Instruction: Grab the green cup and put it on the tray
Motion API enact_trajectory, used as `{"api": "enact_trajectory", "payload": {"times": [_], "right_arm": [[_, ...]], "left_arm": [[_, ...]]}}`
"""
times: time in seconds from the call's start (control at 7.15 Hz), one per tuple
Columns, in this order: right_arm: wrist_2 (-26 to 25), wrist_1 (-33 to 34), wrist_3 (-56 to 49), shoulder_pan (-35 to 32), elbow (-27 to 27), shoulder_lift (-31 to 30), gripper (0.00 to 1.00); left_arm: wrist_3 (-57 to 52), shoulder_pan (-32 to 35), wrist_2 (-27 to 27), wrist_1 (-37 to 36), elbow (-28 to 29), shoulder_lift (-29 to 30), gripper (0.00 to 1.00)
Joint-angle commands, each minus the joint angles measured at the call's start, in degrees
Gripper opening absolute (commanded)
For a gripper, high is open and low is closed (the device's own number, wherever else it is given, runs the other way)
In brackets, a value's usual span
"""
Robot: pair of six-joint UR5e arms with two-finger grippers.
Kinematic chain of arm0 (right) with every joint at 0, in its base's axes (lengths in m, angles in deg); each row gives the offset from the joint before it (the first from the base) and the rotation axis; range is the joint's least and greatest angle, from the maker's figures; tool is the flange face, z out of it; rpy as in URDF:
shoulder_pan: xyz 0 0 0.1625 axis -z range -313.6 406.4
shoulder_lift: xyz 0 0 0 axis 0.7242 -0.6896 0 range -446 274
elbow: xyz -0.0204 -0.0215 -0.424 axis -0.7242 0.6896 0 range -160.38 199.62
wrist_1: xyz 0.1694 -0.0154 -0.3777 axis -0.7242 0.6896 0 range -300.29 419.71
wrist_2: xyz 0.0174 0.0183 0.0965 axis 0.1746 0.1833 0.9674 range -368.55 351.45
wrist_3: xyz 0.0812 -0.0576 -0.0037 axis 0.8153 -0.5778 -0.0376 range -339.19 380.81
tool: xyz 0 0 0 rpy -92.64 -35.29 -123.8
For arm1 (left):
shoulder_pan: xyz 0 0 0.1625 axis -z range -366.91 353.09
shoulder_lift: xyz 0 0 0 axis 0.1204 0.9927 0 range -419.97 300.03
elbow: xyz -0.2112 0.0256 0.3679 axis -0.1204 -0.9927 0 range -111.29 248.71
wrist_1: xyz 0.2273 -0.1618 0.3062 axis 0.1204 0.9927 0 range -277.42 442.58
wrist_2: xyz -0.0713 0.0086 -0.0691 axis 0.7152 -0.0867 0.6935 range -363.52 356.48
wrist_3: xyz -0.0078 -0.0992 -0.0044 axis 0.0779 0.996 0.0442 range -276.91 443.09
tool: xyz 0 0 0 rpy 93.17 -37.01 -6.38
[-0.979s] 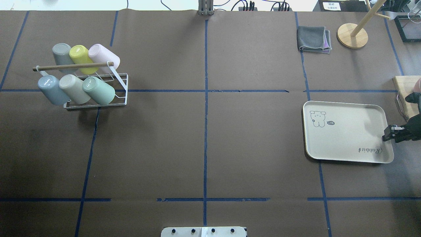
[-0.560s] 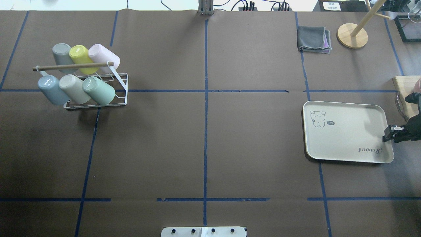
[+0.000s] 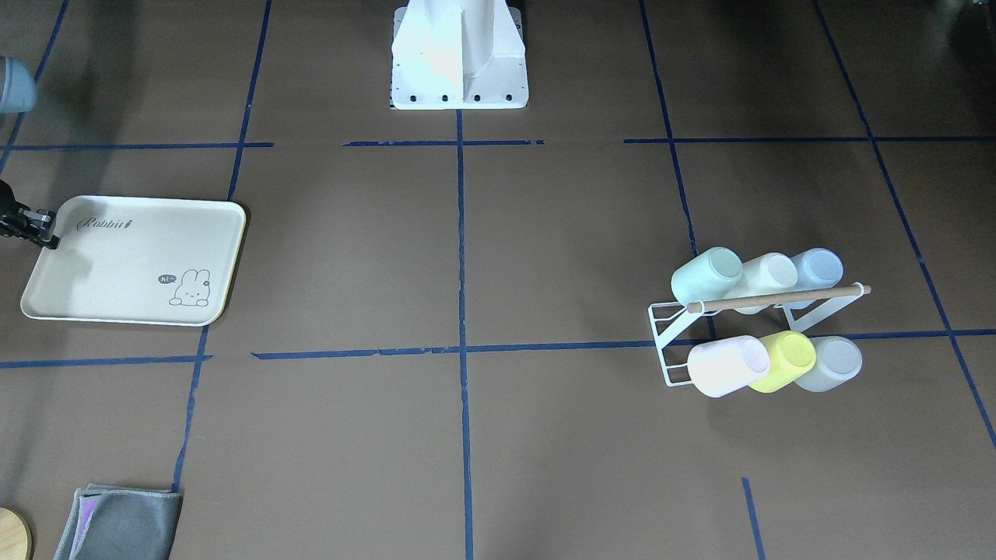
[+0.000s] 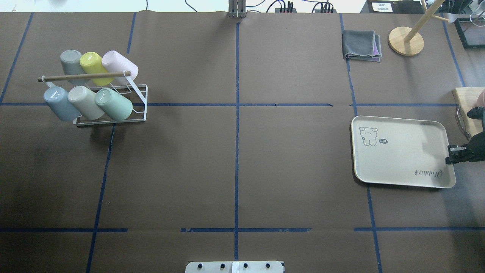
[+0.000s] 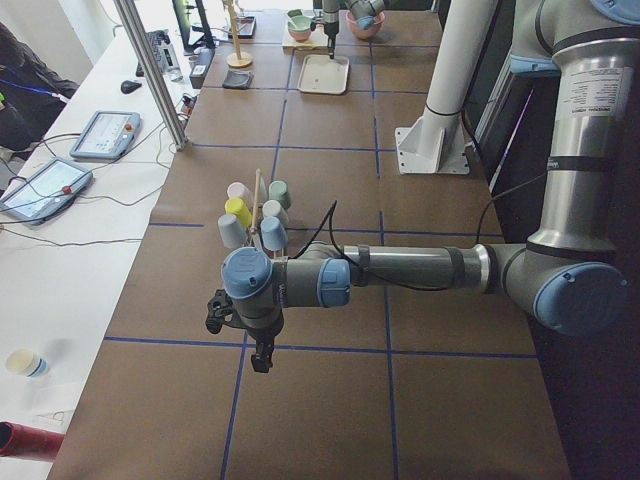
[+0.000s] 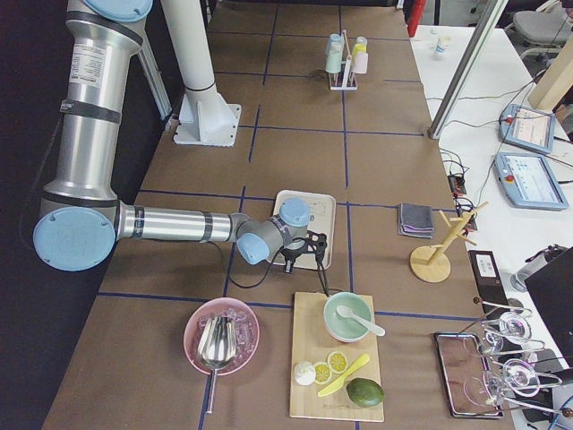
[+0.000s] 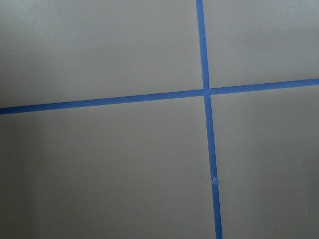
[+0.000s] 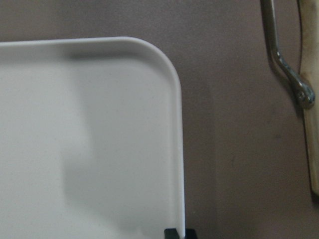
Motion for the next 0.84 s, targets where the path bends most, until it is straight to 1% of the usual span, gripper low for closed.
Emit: {"api": "enact_trajectory", "payload": {"times": [0.0, 0.28, 0.56, 0.7], "right_arm": [[0.40, -0.39, 0.02, -0.25, -0.59, -0.04, 0.00], [1.71, -0.48, 0.02, -2.09, -5.06, -0.92, 0.00], [6.44, -1.53, -0.16, -5.34, -7.18, -1.97, 0.00], [9.34, -2.93, -0.07, -7.01, -7.10, -1.80, 0.00]], "left_arm": [[0.00, 0.00, 0.00, -0.08, -0.29, 0.01, 1.00], [0.00, 0.00, 0.00, -0.16, -0.47, 0.01, 1.00], [0.00, 0.00, 0.00, -0.16, -0.47, 0.09, 1.00], [0.00, 0.00, 0.00, -0.16, -0.47, 0.09, 1.00]]}}
